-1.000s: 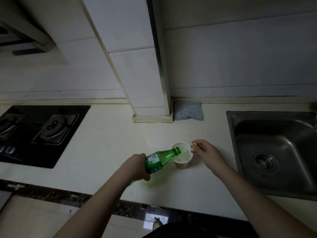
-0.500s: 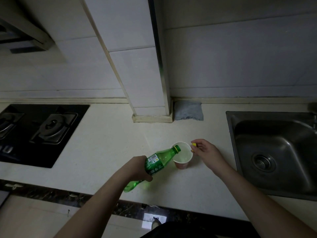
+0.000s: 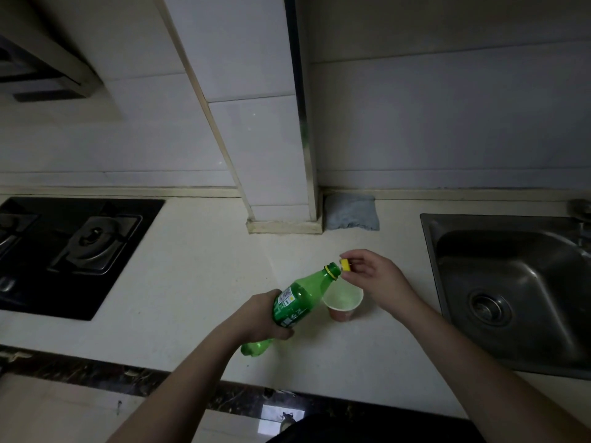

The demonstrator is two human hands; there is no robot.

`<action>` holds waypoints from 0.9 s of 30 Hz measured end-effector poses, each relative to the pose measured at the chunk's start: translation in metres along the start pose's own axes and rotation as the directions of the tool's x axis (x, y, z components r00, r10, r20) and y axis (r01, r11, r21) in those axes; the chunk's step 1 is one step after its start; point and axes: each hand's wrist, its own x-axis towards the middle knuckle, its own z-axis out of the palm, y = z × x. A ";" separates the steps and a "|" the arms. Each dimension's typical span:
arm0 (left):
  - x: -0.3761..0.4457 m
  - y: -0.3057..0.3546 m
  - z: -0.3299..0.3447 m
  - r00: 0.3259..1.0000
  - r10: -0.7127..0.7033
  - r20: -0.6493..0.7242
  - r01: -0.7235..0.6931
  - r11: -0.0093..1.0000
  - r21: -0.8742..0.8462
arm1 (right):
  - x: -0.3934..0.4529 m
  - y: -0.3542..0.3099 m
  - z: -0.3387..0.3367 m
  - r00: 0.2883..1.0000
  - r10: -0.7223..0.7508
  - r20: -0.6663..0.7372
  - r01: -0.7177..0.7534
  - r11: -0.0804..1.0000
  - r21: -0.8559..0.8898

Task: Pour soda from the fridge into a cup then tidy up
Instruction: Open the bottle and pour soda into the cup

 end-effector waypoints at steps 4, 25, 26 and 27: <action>0.002 -0.001 -0.006 0.998 0.052 -0.020 -0.052 0.999 -0.008 | 0.001 -0.014 0.004 0.997 -0.046 0.066 0.050 0.997 -0.060; 0.014 -0.023 -0.025 0.974 0.228 0.007 -0.228 0.972 -0.051 | 0.002 -0.075 0.031 0.989 -0.121 0.083 0.130 0.454 -0.881; 0.014 -0.025 -0.023 0.975 0.222 -0.004 -0.222 0.972 -0.076 | 0.001 -0.076 0.033 0.995 -0.100 0.030 0.073 0.463 -0.884; 0.014 -0.028 -0.020 0.978 0.210 -0.020 -0.211 0.971 -0.110 | 0.000 -0.077 0.033 0.997 -0.075 -0.030 0.013 0.511 -0.860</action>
